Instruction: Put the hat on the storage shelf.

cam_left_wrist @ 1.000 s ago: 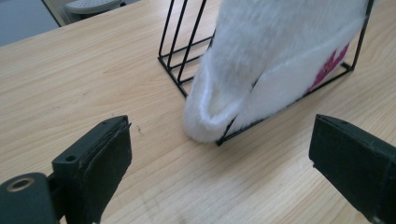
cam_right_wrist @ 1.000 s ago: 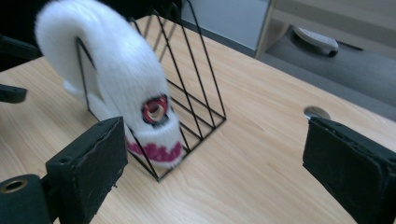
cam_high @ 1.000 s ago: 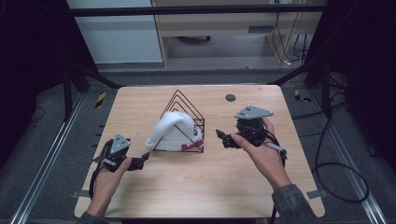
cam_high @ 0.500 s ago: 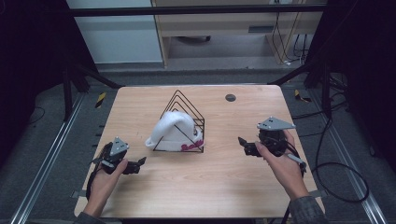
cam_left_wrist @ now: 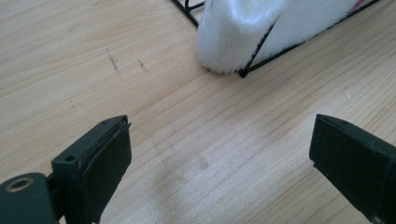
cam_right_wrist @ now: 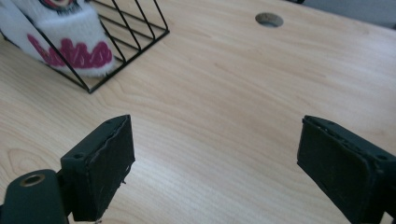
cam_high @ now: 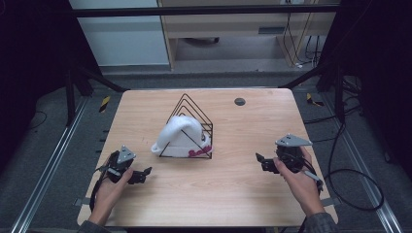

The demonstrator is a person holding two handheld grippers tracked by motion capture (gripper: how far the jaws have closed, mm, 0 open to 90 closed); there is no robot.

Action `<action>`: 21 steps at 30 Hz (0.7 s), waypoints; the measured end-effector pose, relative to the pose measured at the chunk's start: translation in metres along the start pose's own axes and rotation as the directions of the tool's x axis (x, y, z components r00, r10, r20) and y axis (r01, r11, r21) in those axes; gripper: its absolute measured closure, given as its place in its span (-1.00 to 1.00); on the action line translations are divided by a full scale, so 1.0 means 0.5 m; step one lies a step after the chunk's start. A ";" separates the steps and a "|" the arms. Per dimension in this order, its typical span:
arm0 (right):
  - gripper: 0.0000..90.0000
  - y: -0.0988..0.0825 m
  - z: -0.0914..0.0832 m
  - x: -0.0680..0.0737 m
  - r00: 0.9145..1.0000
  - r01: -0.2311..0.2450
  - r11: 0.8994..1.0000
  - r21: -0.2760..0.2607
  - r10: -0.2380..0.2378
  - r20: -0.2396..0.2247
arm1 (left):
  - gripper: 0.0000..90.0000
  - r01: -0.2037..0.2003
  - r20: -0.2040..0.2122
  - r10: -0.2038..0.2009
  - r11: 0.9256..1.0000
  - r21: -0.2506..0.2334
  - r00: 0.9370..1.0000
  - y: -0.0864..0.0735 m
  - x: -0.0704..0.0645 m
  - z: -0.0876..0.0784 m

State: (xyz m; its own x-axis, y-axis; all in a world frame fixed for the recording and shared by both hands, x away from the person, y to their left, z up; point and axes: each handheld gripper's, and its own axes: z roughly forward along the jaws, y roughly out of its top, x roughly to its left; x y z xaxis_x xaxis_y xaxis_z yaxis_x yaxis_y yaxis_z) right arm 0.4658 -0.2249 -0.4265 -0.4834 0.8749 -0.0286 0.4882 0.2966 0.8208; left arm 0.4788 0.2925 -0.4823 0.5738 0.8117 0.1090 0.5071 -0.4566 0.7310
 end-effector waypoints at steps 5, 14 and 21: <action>-0.75 -0.026 0.008 -0.002 1.000 -0.011 1.000 0.021 0.011 0.002 | -0.89 0.001 0.001 -0.001 1.000 0.019 1.000 -0.006 0.001 0.005; -0.75 -0.078 0.033 0.007 0.999 -0.034 0.997 0.071 0.035 -0.012 | -0.89 0.002 0.010 -0.003 0.999 0.044 1.000 -0.015 0.001 0.018; -0.74 -0.100 0.057 0.027 0.999 -0.030 0.995 0.097 0.033 -0.022 | -0.89 0.012 0.014 -0.012 0.999 0.053 1.000 -0.021 0.005 0.025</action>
State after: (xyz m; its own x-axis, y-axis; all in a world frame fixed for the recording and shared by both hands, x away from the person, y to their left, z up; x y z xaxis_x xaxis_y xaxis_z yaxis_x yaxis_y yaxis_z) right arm 0.4554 -0.2171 -0.4842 -0.4830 0.8756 0.0105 0.5706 0.3056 0.7622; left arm 0.4829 0.2947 -0.4978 0.5764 0.8122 0.0906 0.5473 -0.4659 0.6953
